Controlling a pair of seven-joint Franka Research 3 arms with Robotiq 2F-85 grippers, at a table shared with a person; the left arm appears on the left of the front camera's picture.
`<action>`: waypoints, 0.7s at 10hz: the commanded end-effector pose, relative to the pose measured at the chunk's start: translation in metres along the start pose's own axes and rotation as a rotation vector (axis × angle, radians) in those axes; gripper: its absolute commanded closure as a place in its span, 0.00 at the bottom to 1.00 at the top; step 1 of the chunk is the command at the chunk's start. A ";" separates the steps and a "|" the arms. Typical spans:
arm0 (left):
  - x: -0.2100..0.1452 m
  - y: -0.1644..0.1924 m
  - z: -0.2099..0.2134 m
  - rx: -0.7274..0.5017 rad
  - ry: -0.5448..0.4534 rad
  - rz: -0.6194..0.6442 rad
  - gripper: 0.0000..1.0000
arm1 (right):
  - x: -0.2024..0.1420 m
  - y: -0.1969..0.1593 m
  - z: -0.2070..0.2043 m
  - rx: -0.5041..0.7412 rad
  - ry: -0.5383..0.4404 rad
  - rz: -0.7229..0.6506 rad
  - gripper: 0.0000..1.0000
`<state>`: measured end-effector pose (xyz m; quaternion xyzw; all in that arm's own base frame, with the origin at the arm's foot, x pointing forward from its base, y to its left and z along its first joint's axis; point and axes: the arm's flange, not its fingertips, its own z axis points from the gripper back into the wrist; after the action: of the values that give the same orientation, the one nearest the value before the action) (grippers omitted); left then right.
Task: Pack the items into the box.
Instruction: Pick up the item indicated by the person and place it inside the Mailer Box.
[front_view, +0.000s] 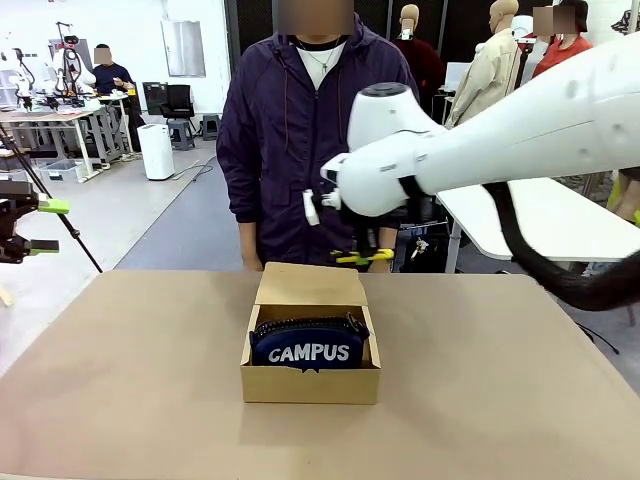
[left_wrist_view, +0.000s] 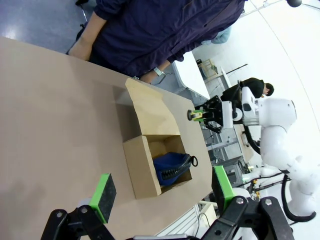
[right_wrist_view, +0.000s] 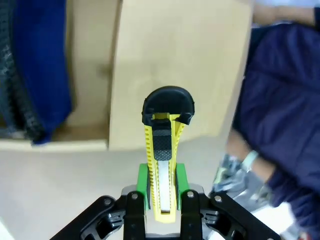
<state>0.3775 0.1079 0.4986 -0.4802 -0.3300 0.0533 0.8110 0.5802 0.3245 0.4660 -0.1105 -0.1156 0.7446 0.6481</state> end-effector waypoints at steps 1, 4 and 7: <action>0.000 -0.001 0.003 0.004 0.011 0.004 0.00 | 0.042 -0.016 -0.015 0.055 -0.045 0.070 1.00; 0.000 -0.001 0.003 0.004 0.011 0.004 0.00 | 0.088 0.021 -0.017 0.188 -0.076 0.116 1.00; 0.000 -0.001 0.003 0.004 0.011 0.004 0.00 | 0.095 0.054 -0.015 0.310 0.072 0.159 1.00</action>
<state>0.3775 0.1080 0.4986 -0.4802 -0.3300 0.0534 0.8110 0.5251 0.4171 0.4244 -0.0327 0.0113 0.7983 0.6012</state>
